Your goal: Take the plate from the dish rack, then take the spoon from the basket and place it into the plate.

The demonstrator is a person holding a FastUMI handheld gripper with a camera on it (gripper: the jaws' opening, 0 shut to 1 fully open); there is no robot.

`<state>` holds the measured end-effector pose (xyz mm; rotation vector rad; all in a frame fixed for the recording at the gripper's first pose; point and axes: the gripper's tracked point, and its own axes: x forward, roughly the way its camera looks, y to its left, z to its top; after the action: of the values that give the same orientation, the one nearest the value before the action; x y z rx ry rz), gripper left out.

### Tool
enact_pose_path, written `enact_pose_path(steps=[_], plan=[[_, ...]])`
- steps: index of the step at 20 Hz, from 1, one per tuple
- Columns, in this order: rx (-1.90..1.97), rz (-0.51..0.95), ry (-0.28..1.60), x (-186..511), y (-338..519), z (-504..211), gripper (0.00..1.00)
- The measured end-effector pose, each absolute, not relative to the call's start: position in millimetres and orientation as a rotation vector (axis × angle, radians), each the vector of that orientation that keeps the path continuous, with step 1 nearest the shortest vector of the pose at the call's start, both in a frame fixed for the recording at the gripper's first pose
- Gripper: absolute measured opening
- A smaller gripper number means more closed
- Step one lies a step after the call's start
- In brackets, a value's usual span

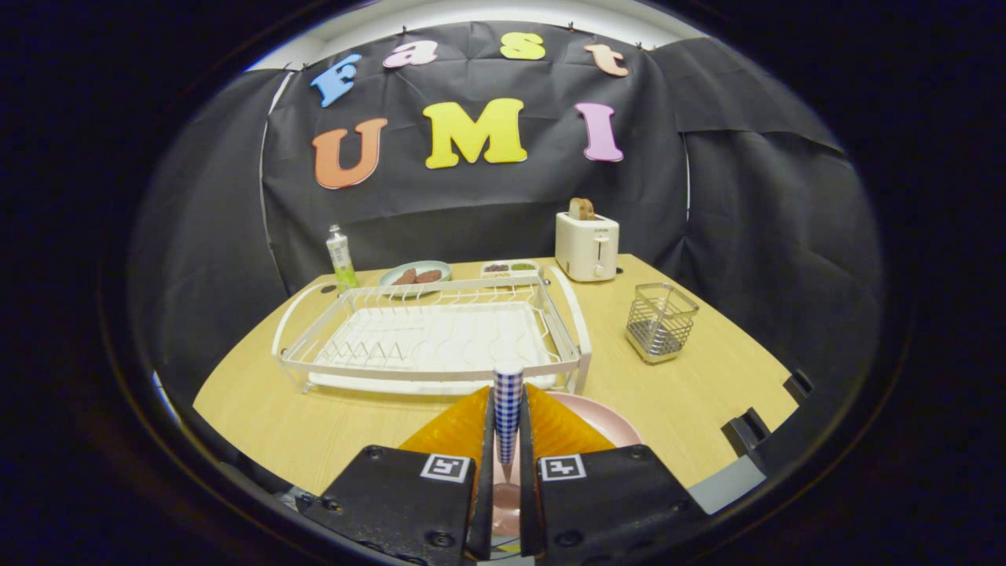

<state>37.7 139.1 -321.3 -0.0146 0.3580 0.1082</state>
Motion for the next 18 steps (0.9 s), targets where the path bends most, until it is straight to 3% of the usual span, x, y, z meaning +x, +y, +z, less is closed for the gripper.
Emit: enact_pose_path(steps=[3,6,8,14,15,18], plan=[[-0.004,0.091,0.366,39,128,-320,0.19],[0.021,0.056,0.372,38,111,-314,0.28],[0.043,0.029,0.376,37,96,-310,0.57],[0.052,-0.045,0.364,41,41,-285,0.95],[0.057,-0.057,0.362,42,32,-280,1.0],[0.068,-0.069,0.331,40,12,-249,1.0]])
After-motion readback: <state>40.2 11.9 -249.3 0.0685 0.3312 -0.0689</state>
